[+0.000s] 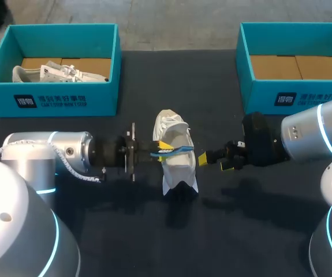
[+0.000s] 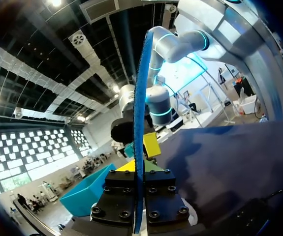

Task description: Take the shoe out of the shoebox, open the shoe tongue, remove and reinsert the insole, then place the shoe into the shoebox

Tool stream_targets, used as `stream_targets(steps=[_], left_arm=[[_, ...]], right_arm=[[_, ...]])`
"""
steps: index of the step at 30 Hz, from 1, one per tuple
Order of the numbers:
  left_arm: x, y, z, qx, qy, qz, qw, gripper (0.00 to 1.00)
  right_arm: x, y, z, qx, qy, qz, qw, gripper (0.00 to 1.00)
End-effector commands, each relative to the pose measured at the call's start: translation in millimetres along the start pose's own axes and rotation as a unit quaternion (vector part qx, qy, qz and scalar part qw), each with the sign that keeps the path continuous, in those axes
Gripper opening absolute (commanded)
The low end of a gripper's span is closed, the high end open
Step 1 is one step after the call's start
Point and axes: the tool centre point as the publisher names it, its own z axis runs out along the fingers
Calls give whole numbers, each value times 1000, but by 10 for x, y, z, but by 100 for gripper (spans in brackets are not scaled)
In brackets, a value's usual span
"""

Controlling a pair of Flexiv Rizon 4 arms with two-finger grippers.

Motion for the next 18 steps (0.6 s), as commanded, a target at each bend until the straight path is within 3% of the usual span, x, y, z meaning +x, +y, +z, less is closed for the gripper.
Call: stream_targets(steps=[1, 18], left_arm=[[-6, 85, 85, -7, -4, 12, 1000, 0], [-42, 195, 32, -11, -6, -4, 1000, 0]], right_arm=[[20, -10, 14, -1, -4, 1, 1000, 100], [20, -10, 14, -1, -4, 1, 1000, 100]])
